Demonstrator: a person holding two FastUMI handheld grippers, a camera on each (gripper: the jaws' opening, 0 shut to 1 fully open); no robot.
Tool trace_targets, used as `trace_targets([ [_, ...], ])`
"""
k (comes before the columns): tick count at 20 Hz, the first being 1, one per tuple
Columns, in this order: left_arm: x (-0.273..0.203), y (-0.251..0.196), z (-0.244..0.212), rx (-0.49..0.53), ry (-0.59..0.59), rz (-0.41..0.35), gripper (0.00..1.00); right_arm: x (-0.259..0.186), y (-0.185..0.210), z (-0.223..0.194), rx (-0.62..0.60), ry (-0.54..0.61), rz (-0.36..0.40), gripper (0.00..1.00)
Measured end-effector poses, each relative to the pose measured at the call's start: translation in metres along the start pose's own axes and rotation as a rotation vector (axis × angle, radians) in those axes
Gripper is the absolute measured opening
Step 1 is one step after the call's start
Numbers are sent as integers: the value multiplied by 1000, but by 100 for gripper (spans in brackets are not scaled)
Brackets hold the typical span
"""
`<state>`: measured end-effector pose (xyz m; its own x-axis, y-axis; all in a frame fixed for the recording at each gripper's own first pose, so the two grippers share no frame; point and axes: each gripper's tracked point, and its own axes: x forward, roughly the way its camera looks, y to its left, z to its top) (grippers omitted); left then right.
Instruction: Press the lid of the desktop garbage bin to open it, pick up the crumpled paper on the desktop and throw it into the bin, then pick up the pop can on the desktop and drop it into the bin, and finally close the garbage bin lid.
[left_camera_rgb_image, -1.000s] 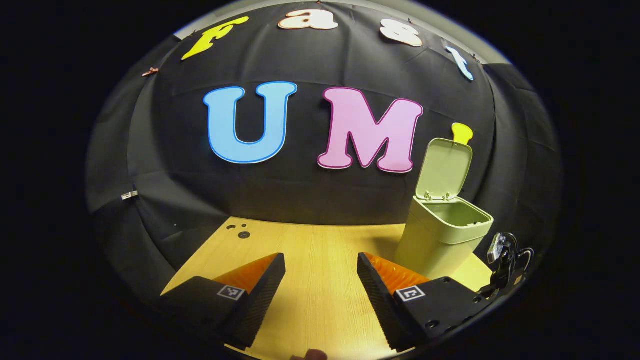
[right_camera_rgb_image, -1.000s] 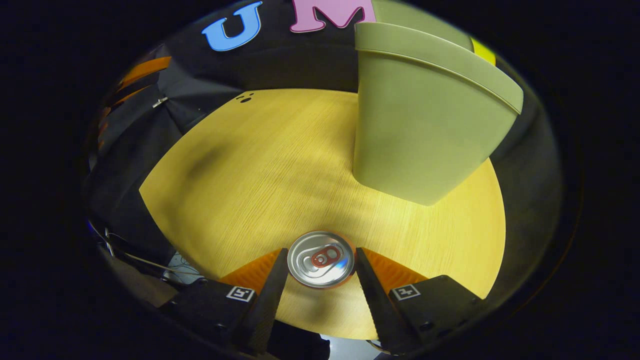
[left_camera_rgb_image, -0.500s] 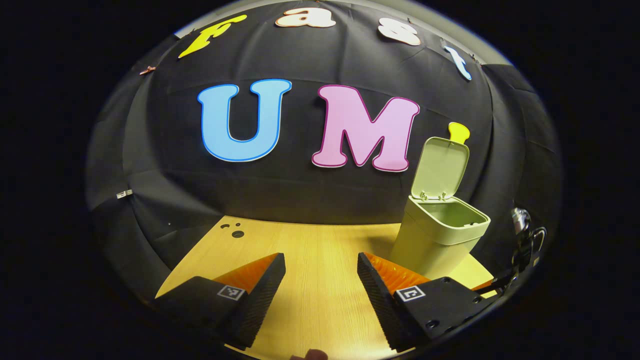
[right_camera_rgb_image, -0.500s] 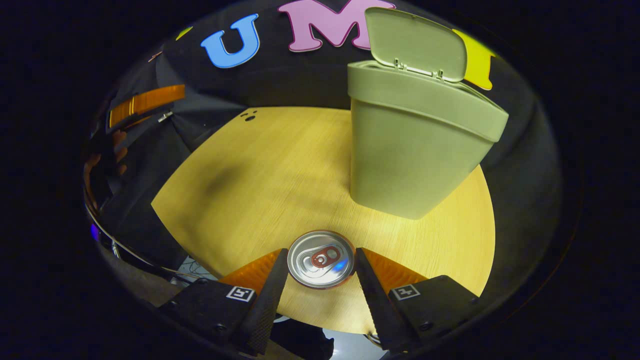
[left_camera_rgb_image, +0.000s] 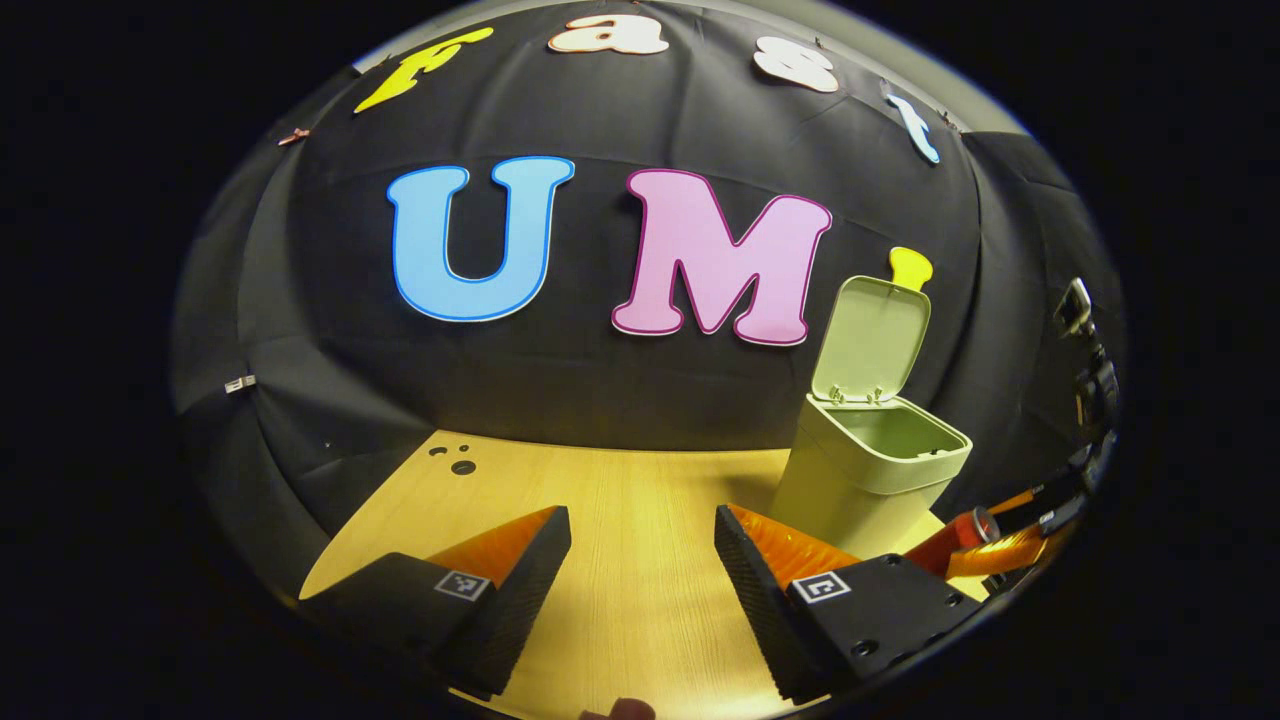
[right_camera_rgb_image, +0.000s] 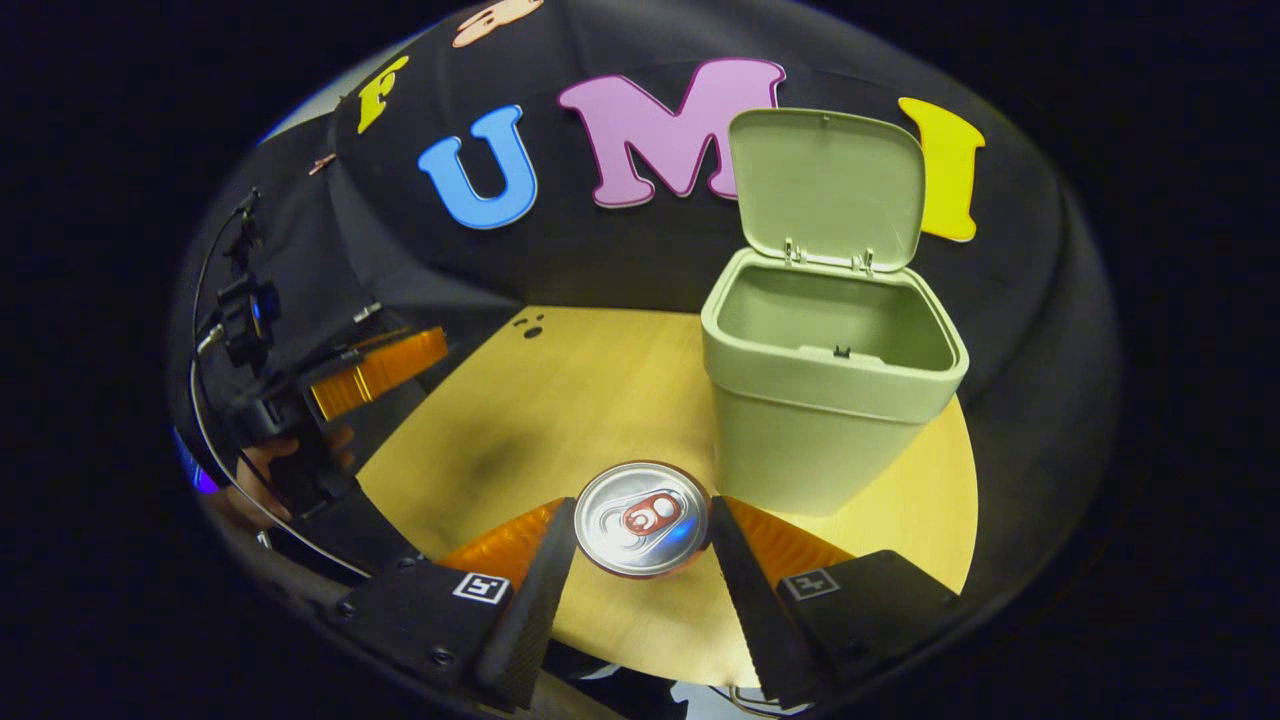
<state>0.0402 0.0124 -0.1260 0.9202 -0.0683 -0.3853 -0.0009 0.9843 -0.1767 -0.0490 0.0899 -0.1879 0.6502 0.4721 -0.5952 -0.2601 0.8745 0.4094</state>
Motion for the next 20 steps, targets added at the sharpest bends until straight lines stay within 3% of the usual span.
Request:
trace_targets([
  [12, -9, 2, -2, -3, 1, 13, 94, -17, -55, 122, -56, -269, -94, 83],
  [20, -13, 0, -2, -3, -3, 18, 94, 15, -95, 144, 17, -267, -133, 83],
])
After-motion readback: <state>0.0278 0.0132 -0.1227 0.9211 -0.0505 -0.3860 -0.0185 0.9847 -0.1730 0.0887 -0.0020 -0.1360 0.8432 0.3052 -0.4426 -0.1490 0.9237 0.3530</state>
